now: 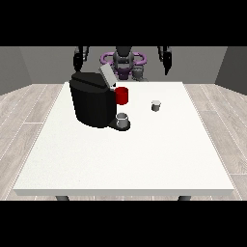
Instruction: Insert the coffee pod into the coffee machine and close the lid
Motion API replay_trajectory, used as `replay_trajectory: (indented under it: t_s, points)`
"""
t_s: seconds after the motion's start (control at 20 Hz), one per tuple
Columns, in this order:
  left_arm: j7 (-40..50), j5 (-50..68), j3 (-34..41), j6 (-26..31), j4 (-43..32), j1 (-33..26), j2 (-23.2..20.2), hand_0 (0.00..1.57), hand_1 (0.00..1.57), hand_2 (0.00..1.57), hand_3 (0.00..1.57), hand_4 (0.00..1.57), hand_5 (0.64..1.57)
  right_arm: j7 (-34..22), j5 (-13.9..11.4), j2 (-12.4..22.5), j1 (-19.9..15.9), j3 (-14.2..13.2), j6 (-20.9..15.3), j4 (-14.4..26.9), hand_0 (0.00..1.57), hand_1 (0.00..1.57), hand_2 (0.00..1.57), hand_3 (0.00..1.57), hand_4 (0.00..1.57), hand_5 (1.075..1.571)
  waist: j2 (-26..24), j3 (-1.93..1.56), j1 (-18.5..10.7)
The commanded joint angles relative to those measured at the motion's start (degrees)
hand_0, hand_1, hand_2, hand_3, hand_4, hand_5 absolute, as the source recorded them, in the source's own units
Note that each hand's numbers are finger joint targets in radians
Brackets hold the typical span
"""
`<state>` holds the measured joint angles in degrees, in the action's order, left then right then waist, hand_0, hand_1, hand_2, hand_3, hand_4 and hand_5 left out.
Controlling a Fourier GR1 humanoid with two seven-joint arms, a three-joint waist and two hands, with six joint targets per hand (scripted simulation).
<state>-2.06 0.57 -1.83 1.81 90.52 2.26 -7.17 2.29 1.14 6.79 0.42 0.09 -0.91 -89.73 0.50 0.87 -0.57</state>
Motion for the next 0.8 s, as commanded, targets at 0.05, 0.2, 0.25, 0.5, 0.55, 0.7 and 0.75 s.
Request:
replay_trajectory:
  t_s: [0.05,0.2,0.25,0.5,0.55,0.7,0.75]
  points:
    - [0.0,0.1,-0.1,-0.5,-2.2,2.5,2.4,0.00,0.00,0.00,0.00,0.71,1.571,1.9,-0.5,-2.0,0.1,1.1,0.2,1.7,0.00,0.00,0.00,0.00,0.33,1.571,-0.2,-0.87,2.0]
    - [-2.2,0.5,-1.3,1.6,-3.4,1.6,3.1,0.00,0.00,0.00,0.00,0.71,1.571,-0.3,1.7,-1.6,1.0,0.4,2.3,1.0,0.00,0.00,0.00,0.00,0.33,1.571,-1.2,-0.86,2.7]
    - [0.6,1.1,-1.9,1.4,-1.5,4.0,3.8,0.00,0.00,0.00,0.00,0.71,1.571,0.8,3.3,-1.4,-1.9,-2.3,1.8,3.6,0.00,0.00,0.00,0.00,0.33,1.571,-0.1,-0.87,1.9]
    - [-5.6,-0.9,1.8,4.3,-7.6,4.8,-1.5,0.00,0.00,0.00,0.00,0.62,1.571,7.7,5.4,-3.8,0.2,-2.8,2.3,2.4,0.00,0.00,0.00,0.00,0.34,1.571,1.5,-0.87,4.2]
    - [-0.3,-0.6,1.4,5.6,-6.4,6.9,-2.7,0.00,0.00,0.00,0.00,0.59,1.571,6.4,3.8,-4.4,-0.9,-1.9,0.9,3.1,0.00,0.00,0.00,0.00,0.35,1.571,0.6,-0.87,3.3]
    - [0.6,-5.6,0.3,4.6,-9.1,5.9,-5.3,0.00,0.00,0.00,0.00,0.45,1.571,2.9,3.2,-3.5,-2.0,-1.6,0.0,0.1,0.00,0.00,0.00,0.00,0.36,1.571,0.2,-0.86,4.5]
    - [-0.8,-6.3,3.1,3.6,-12.5,9.3,-7.3,0.00,0.00,0.00,0.00,0.33,1.571,3.3,3.2,-2.8,-3.2,-0.6,1.9,-0.5,0.00,0.00,0.00,0.00,0.37,1.571,3.8,-0.85,6.7]
